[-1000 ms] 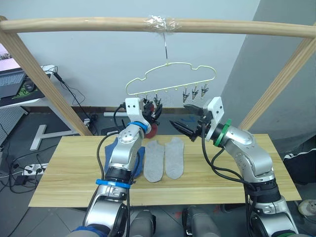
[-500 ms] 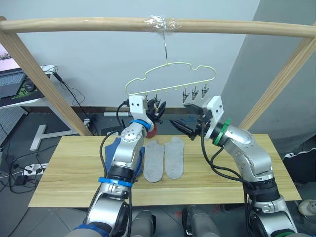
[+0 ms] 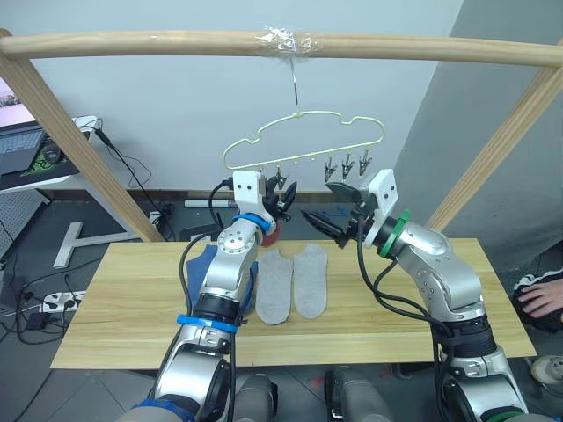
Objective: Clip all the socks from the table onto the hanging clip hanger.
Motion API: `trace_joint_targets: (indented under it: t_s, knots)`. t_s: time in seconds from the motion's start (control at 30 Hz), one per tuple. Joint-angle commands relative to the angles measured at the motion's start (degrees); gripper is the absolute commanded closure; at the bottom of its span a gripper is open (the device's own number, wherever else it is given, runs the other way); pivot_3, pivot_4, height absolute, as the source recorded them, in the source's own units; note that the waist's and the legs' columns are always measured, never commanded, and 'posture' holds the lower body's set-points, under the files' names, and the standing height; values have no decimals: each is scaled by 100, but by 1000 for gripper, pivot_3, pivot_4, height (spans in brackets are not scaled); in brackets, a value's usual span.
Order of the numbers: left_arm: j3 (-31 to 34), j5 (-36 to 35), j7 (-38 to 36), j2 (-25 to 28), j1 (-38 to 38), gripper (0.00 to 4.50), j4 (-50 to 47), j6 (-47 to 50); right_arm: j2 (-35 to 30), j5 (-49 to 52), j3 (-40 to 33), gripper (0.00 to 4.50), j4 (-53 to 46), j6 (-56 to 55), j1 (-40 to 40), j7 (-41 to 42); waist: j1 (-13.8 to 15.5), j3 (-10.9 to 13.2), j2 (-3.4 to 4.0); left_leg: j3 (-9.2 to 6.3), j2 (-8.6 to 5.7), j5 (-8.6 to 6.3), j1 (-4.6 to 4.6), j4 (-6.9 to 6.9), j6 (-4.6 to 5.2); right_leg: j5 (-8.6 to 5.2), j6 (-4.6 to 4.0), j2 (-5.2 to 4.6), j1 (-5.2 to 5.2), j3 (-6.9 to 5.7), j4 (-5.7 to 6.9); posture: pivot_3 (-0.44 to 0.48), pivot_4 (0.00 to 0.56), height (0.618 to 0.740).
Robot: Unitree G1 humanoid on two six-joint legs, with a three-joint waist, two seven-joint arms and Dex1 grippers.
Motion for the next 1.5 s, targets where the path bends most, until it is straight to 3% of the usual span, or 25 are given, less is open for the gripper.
trace_joint_targets:
  t_s: [0.03,1.23,1.4,1.5]
  knots:
    - [59,30,69,-17,-129,2336,-159,-160,-8,59,-11,0,-119,-134,-93,23,0,0,0,0,0,0,0,0,0,0,0,0,0,0,0,-12,146,740]
    - [114,93,180,31,-170,2336,-155,-332,4,99,-17,0,-196,-94,-48,8,0,0,0,0,0,0,0,2,0,0,0,0,0,0,3,-11,159,740]
    - [108,78,111,37,-146,3761,-177,-392,12,99,-18,0,-194,-95,-41,0,0,0,0,1,0,0,1,2,0,0,0,0,0,1,4,-11,159,740]
    - [116,82,108,49,-139,4325,-168,-403,18,97,-16,0,-188,-96,-45,-4,0,0,0,0,0,0,1,2,0,1,-1,0,0,0,4,-11,161,740]
